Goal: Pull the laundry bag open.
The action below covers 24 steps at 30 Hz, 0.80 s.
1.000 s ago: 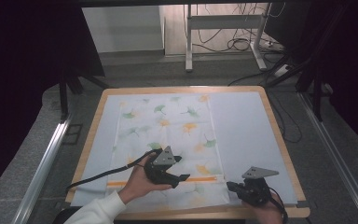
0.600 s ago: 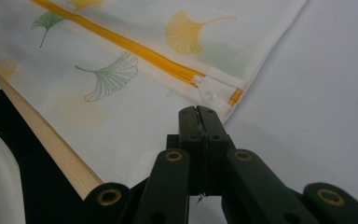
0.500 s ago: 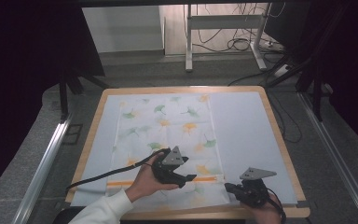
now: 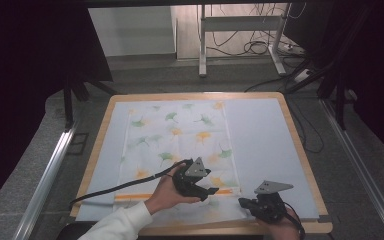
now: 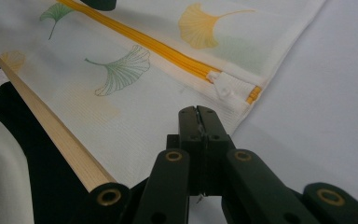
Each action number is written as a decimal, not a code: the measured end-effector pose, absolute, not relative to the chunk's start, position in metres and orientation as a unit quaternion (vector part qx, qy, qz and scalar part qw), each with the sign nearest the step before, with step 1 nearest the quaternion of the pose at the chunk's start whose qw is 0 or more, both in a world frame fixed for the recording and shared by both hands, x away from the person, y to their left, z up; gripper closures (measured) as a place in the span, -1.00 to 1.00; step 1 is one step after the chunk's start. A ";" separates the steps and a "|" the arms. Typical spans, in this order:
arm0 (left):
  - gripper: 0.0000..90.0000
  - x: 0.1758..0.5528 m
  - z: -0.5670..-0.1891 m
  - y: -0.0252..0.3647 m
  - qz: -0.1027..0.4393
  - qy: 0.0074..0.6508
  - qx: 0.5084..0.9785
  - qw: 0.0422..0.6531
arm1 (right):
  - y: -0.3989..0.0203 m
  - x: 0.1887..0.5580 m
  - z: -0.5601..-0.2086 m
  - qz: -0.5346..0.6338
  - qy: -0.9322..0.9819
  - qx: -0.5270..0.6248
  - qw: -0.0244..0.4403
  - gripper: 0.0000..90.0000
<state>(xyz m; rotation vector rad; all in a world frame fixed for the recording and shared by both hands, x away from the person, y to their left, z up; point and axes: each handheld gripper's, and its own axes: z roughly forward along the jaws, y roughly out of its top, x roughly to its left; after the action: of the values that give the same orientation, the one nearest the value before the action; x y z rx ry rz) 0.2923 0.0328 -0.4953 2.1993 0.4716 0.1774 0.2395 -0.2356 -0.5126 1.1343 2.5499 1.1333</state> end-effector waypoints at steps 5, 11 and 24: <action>-0.21 0.295 -0.497 0.032 0.066 0.188 0.880 0.432 | -0.233 0.239 -0.513 0.373 0.847 0.373 0.063 0.98; -0.13 0.299 -0.502 0.027 0.056 0.184 0.883 0.428 | -0.233 0.240 -0.515 0.370 0.849 0.372 0.061 0.98; -0.09 0.298 -0.499 -0.007 0.049 0.150 0.889 0.429 | -0.230 0.239 -0.516 0.365 0.853 0.367 0.057 0.98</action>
<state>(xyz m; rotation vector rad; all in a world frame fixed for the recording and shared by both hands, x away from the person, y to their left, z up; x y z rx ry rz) 0.2983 -0.0071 -0.4987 2.2198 0.3732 0.1228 0.2388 -0.2300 -0.5160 1.1136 2.5888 1.1085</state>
